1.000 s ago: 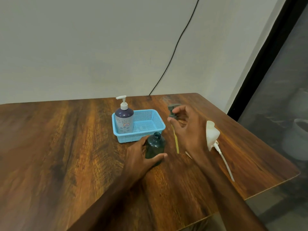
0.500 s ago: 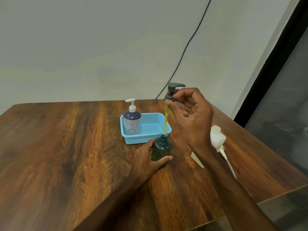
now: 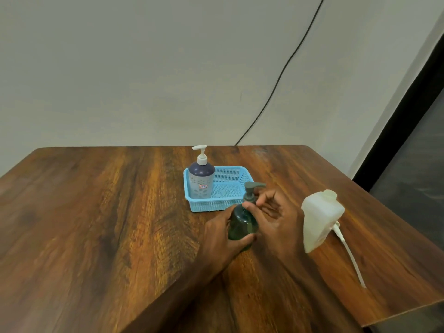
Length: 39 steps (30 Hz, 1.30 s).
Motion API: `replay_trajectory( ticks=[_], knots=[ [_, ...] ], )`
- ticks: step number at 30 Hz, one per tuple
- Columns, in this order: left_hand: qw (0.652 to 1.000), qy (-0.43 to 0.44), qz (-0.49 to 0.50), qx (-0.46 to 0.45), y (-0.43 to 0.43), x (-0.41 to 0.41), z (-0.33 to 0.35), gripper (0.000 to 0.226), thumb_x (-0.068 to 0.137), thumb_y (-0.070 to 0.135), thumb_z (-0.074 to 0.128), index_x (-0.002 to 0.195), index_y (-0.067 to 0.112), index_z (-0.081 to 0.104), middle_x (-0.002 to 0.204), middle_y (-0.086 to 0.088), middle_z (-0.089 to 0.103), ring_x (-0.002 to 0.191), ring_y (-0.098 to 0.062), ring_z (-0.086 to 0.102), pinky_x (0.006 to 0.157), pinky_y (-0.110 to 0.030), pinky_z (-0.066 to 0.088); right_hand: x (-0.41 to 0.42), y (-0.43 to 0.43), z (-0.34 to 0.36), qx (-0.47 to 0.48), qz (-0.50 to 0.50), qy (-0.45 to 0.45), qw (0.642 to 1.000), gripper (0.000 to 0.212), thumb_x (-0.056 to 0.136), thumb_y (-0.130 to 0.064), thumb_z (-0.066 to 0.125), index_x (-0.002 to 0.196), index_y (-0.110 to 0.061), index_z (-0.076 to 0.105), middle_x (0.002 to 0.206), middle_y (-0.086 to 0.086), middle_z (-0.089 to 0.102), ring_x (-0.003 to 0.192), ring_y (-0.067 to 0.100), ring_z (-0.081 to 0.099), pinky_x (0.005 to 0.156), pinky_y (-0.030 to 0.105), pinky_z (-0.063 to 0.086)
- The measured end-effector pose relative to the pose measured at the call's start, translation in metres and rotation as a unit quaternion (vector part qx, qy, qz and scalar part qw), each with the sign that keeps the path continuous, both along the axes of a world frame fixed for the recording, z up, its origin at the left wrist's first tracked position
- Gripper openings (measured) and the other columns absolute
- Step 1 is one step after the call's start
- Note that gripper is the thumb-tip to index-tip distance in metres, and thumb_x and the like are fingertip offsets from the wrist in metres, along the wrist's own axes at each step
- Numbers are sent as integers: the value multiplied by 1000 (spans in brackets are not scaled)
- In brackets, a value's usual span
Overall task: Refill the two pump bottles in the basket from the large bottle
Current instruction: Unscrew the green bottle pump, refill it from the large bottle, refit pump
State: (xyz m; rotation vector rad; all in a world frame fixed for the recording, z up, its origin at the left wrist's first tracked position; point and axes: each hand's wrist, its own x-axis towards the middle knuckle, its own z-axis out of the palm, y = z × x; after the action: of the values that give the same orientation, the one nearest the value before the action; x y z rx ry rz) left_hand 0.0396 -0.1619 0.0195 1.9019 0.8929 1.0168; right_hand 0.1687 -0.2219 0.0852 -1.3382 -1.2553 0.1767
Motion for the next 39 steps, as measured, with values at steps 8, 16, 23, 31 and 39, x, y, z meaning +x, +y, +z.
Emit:
replay_trajectory(
  ticks=[8,16,23,31,39],
  knots=[
    [999,42,-21,15,4,-3,8,67,74,51,84,133,41,52,128,23,63,116,6,59,100,-30,54,-4,-2,-10,-24,-52,-11,998,34,73,-28,85,82,-31,52,98,-28,63,99,-11,62,74,20,59],
    [992,96,-71,-42,34,-51,55,96,62,91,63,147,49,42,152,18,46,138,-6,45,111,-40,47,10,-7,-26,-101,28,61,993,75,63,-52,87,123,-42,43,130,-22,56,118,-1,57,95,20,49],
    [998,-7,41,56,23,1,68,35,69,51,88,93,40,66,89,18,70,82,-3,65,72,-16,58,13,3,-30,-152,66,39,985,61,69,-43,86,120,-39,54,116,-29,60,105,-11,58,84,12,52],
    [997,43,-35,54,29,-10,74,44,80,12,83,119,27,70,108,25,69,102,12,65,85,-10,53,24,4,-32,-154,110,62,980,59,69,-34,87,121,-31,58,118,-23,64,107,-7,61,88,13,52],
    [997,1,-52,-51,16,18,58,52,75,47,85,121,29,70,120,16,73,115,1,66,105,-39,53,22,1,-34,-147,101,66,982,56,71,-31,85,120,-32,59,119,-22,64,110,-4,60,94,26,53]
  ],
)
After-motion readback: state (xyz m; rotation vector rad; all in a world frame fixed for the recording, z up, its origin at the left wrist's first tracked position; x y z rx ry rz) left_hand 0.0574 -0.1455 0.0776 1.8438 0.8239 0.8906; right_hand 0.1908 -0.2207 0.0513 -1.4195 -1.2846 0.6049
